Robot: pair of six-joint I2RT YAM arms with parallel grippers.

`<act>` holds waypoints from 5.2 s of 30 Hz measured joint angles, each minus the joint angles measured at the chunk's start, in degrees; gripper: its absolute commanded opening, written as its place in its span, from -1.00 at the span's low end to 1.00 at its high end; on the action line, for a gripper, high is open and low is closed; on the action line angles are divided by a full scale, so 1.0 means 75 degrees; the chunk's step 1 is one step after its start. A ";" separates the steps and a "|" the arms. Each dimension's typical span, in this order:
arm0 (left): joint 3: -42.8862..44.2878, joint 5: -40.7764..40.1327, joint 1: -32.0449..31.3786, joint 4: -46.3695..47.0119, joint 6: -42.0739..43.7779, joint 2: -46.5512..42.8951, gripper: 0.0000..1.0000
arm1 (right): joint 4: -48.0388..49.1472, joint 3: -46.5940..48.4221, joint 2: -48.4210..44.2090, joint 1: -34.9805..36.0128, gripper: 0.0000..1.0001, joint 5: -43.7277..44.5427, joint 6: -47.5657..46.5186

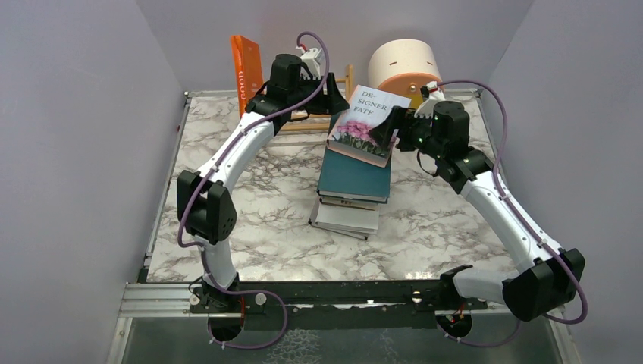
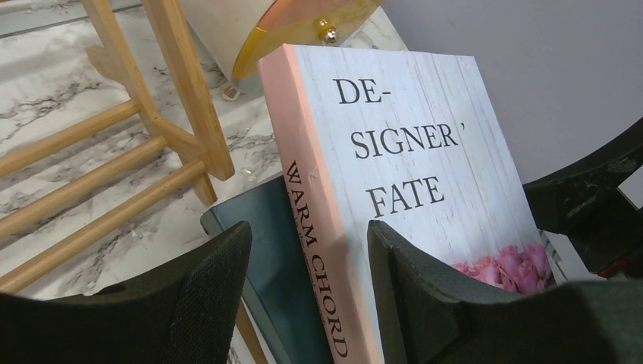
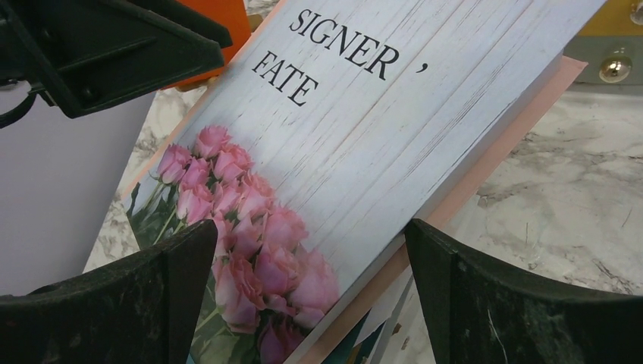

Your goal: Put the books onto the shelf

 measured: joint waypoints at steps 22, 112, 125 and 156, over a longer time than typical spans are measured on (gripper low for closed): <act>-0.0542 0.0583 -0.0157 0.0743 -0.0251 0.0000 0.02 | 0.0192 -0.0006 0.0044 -0.0050 0.72 -0.0810 -0.0265; -0.5085 0.2192 0.0638 0.4520 -0.2757 -0.2276 0.25 | 0.1265 -0.0216 0.0606 0.0134 0.64 -0.2518 -0.1180; -0.5050 0.2617 0.0670 0.5024 -0.3360 -0.2151 0.07 | 0.1411 0.0029 0.0860 0.0321 0.63 -0.2521 -0.1207; -0.2806 0.2457 0.2212 0.4334 -0.3185 -0.1999 -1.00 | 0.1134 0.0356 -0.0755 0.0755 0.86 -0.0364 -0.1408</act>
